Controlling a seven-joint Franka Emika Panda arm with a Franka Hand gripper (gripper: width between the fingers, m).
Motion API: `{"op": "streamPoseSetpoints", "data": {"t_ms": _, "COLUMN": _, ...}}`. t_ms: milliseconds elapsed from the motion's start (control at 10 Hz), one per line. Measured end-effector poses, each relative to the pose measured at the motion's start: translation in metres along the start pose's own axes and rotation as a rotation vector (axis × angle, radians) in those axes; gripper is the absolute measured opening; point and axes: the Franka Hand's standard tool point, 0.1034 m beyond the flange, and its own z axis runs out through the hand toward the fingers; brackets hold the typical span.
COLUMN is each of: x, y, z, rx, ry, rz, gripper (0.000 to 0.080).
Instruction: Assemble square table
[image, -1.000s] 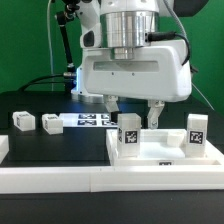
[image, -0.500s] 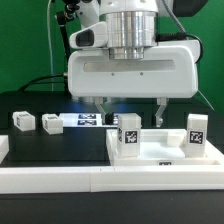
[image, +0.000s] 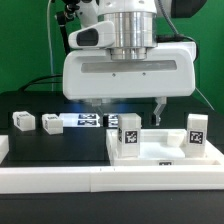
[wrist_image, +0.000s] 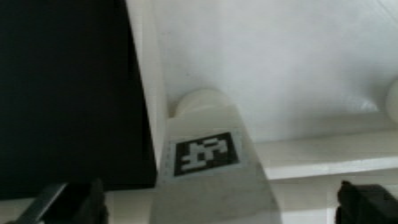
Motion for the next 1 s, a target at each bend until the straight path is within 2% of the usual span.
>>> {"op": "streamPoseSetpoints", "data": {"t_ms": 200, "x": 0.0014, "y": 0.0009, "z": -0.0008, "rx": -0.018, "ry": -0.003, "rz": -0.128, "gripper": 0.0649}}
{"op": "streamPoseSetpoints", "data": {"t_ms": 300, "x": 0.0008, "y": 0.0014, "z": -0.0005, "rx": -0.018, "ry": -0.004, "rz": -0.127, "gripper": 0.0557}}
{"op": "streamPoseSetpoints", "data": {"t_ms": 400, "x": 0.0008, "y": 0.0015, "z": -0.0004, "rx": -0.018, "ry": -0.004, "rz": -0.124, "gripper": 0.0557}}
{"op": "streamPoseSetpoints", "data": {"t_ms": 500, "x": 0.0008, "y": 0.0015, "z": -0.0004, "rx": -0.018, "ry": -0.004, "rz": -0.124, "gripper": 0.0346}}
{"op": "streamPoseSetpoints", "data": {"t_ms": 600, "x": 0.0007, "y": 0.0015, "z": -0.0004, "rx": -0.018, "ry": -0.004, "rz": -0.123, "gripper": 0.0289}}
{"op": "streamPoseSetpoints", "data": {"t_ms": 800, "x": 0.0007, "y": 0.0014, "z": -0.0003, "rx": -0.018, "ry": -0.004, "rz": -0.094, "gripper": 0.0289}}
{"op": "streamPoseSetpoints", "data": {"t_ms": 1000, "x": 0.0005, "y": 0.0015, "z": -0.0001, "rx": -0.018, "ry": 0.000, "rz": 0.081, "gripper": 0.0289}}
